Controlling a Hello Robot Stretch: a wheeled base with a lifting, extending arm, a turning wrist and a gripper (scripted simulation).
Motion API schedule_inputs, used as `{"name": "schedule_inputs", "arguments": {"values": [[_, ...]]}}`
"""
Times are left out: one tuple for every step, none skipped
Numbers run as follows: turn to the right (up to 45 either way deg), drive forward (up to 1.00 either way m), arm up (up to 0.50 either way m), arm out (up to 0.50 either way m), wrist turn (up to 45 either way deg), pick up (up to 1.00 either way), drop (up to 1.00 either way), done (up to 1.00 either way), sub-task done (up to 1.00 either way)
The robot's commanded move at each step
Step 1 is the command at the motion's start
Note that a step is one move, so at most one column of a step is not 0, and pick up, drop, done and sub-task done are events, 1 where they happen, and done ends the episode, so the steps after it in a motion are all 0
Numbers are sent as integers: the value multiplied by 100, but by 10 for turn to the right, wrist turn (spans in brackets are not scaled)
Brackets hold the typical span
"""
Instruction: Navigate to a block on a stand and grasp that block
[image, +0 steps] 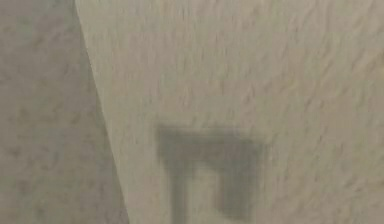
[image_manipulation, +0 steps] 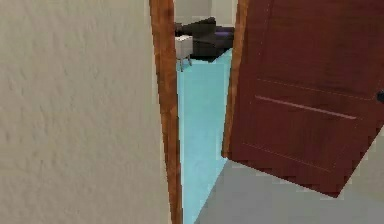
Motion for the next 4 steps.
{"name": "schedule_inputs", "arguments": {"values": [[-450,0,0,0,0,0,0,0,0],[-450,0,0,0,0,0,0,0,0],[-450,0,0,0,0,0,0,0,0],[-390,0,0,0,0,0,0,0,0]]}}
